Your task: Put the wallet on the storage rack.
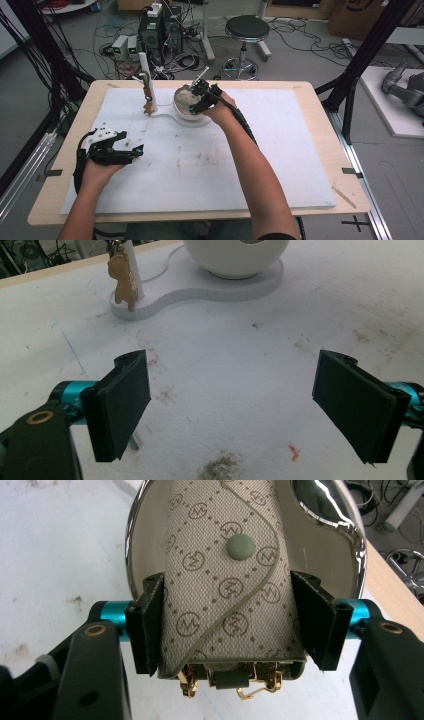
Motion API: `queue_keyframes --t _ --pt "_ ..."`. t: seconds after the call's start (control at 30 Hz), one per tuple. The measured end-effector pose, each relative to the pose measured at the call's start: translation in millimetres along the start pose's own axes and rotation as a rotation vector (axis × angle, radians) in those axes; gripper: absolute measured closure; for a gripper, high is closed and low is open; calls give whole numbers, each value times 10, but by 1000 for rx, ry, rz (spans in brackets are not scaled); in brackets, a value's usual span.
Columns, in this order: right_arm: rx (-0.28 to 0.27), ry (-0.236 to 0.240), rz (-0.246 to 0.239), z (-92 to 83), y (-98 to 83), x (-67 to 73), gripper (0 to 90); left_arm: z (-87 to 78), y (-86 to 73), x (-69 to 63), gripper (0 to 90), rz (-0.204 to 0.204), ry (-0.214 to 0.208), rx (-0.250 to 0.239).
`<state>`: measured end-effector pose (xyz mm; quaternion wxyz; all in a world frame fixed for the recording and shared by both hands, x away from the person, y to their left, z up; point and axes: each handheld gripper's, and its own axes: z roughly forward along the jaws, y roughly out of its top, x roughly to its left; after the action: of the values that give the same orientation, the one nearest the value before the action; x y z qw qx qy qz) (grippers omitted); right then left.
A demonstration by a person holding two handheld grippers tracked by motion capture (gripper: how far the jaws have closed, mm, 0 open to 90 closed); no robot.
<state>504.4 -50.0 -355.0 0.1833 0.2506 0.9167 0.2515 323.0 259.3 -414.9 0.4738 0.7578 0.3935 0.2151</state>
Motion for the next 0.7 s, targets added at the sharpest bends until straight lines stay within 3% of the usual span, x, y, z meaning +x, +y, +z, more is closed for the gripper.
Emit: queue_keyframes --t 0.33,0.43,0.53,0.7 --pt "-19 -72 10 105 18 20 333 -1 0 5 154 5 1 2" --pt "-27 -90 8 84 21 31 274 -3 -7 18 154 3 0 3" --pt "-29 -89 14 42 3 8 217 -6 -11 25 154 1 1 3" --pt "-79 -57 55 -111 -88 -26 206 -23 -7 28 155 8 0 2"
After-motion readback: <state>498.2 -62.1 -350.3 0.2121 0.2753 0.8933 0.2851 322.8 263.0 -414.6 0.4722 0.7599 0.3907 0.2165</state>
